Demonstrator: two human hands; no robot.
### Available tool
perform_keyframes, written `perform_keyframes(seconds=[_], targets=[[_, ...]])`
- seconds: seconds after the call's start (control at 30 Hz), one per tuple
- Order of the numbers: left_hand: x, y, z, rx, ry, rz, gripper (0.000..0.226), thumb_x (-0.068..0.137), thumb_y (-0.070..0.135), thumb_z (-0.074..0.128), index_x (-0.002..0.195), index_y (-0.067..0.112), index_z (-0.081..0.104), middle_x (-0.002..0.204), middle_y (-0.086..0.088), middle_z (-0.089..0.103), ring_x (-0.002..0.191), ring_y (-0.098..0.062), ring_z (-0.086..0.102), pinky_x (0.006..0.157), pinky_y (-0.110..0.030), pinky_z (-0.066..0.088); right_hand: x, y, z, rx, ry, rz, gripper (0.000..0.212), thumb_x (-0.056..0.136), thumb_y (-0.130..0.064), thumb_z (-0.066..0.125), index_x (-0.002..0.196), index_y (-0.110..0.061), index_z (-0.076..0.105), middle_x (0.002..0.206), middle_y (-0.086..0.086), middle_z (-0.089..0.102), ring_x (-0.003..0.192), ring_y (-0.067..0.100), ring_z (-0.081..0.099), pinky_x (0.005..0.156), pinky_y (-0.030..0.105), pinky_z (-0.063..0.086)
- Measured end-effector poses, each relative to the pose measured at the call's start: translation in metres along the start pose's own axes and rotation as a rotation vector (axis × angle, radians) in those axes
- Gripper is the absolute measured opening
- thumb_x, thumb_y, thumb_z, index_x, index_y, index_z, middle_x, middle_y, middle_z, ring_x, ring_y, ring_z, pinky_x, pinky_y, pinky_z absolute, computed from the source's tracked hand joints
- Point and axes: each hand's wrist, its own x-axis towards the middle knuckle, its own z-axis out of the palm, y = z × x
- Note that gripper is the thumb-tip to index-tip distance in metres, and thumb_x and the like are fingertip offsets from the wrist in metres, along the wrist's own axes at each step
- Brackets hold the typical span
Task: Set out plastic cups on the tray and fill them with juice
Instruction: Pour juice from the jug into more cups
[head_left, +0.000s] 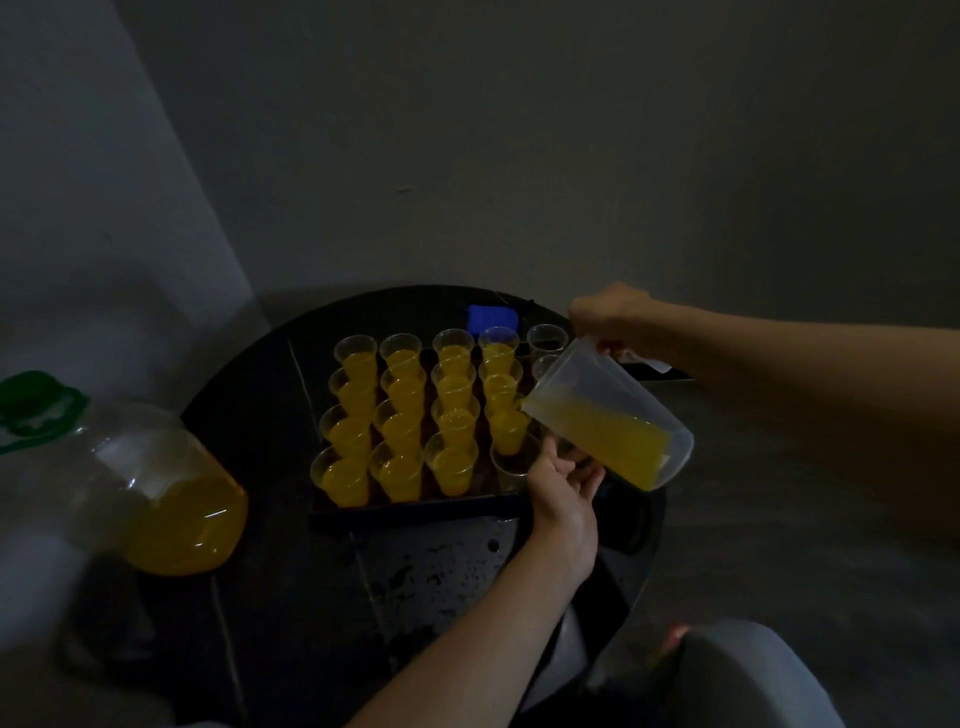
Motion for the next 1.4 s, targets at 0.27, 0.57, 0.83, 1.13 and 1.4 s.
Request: perform_keyframes(seconds=[0.27,0.57,0.83,1.13,1.4], targets=[[-0.016,0.004,0.003,0.033,-0.012,0.041,0.053,0.101,0.011,0.025,0.150,0.019,0.045,0.126,-0.012,0.063,0.117,-0.027,0.059,0.106,-0.042,0.044,-0.011,0.011,-0.005,0.145,0.002,0.009,0.021,0.097,-0.025,0.050,0.087,-0.007,0.056,0.075,0.009,0.052,0.060,0.016,0.047,0.054,0.025,0.038],[-0.040,-0.004,-0.001,0.066,-0.041,0.054,0.053,0.103,0.014,0.023,0.153,0.022,0.041,0.127,-0.010,0.062,0.120,-0.026,0.058,0.111,-0.044,0.040,-0.029,0.023,-0.010,0.170,-0.071,-0.009,0.017,0.097,-0.023,0.050,0.091,-0.008,0.055,0.076,0.008,0.052,0.061,0.015,0.044,0.053,0.022,0.035],[-0.053,-0.014,-0.010,0.047,0.011,0.020,0.048,0.101,0.011,0.025,0.141,0.024,0.049,0.124,-0.011,0.062,0.115,-0.027,0.059,0.107,-0.043,0.042,-0.035,0.027,0.002,0.105,-0.123,0.023,0.019,0.099,-0.023,0.049,0.091,-0.008,0.057,0.075,0.008,0.052,0.060,0.015,0.045,0.052,0.024,0.036],[-0.055,-0.026,-0.017,0.048,0.043,-0.007,0.049,0.101,0.011,0.027,0.144,0.022,0.049,0.128,-0.015,0.061,0.119,-0.031,0.058,0.111,-0.045,0.041,-0.038,0.023,0.009,0.063,-0.160,0.002,0.030,0.102,-0.016,0.042,0.074,-0.009,0.049,0.065,0.007,0.045,0.051,0.014,0.039,0.040,0.020,0.034],[-0.055,-0.025,-0.016,0.033,0.043,-0.006,0.048,0.100,0.008,0.026,0.139,0.023,0.049,0.127,-0.017,0.060,0.119,-0.031,0.058,0.110,-0.045,0.042,-0.039,0.014,0.009,-0.019,-0.169,0.036,0.033,0.104,-0.031,0.042,0.084,-0.008,0.055,0.063,0.006,0.048,0.049,0.013,0.041,0.045,0.022,0.033]])
